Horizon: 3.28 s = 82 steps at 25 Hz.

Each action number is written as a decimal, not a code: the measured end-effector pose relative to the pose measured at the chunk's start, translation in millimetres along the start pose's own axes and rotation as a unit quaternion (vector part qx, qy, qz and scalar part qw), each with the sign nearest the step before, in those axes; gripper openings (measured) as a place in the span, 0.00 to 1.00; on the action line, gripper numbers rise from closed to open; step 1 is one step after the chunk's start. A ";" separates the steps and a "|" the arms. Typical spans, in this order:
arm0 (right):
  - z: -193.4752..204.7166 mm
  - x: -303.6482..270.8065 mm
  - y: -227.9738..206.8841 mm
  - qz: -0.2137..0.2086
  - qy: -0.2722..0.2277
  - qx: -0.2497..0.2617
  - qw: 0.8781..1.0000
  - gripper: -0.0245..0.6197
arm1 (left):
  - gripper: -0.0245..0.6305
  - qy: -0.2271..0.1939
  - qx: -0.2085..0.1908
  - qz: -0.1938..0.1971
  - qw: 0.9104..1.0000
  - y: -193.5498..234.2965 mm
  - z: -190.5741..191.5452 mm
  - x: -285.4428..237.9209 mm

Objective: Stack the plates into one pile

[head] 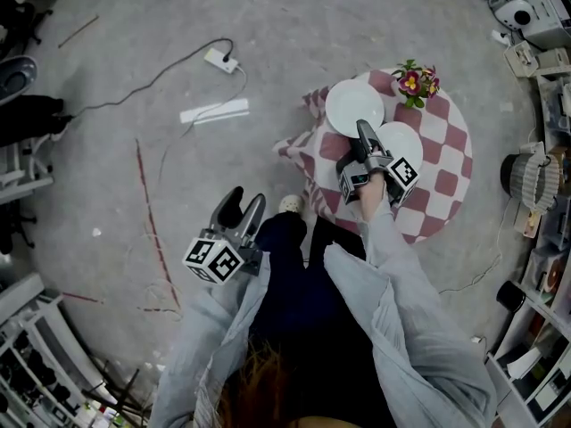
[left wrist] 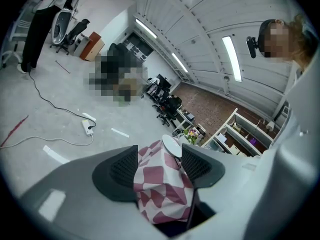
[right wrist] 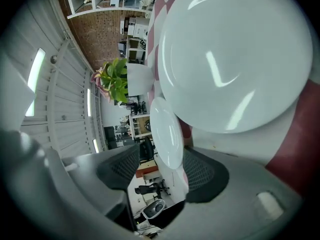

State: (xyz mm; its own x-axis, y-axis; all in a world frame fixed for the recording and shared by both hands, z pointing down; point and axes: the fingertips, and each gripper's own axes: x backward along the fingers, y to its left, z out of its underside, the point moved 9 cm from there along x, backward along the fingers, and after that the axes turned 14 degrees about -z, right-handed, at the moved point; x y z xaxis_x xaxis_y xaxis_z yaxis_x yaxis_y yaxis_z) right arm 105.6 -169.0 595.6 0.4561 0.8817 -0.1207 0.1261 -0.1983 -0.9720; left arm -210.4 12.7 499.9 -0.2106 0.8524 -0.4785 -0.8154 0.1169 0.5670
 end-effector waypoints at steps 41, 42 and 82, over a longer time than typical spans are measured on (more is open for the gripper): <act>-5.6 117.1 64.3 -0.091 0.001 0.061 0.994 0.07 | 0.44 0.027 -0.053 0.111 0.992 -36.7 -12.3 -44.0; -10.0 120.7 62.5 -0.089 -0.003 0.060 0.994 0.07 | 0.44 0.030 -0.055 0.114 0.991 -40.4 -11.2 -47.0; -55.9 142.4 -3.6 0.073 -0.045 0.002 0.996 0.08 | 0.04 0.092 -0.095 0.145 0.981 -93.0 5.1 -91.5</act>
State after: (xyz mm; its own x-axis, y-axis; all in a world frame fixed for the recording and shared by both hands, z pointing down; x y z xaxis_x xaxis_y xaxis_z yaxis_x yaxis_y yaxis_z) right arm 219.3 -66.6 593.1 0.3886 0.8784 -0.2782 0.0602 -0.3255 -0.9436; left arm -112.5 -73.5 494.4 -0.5282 0.7268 -0.4390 -0.7886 -0.2281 0.5711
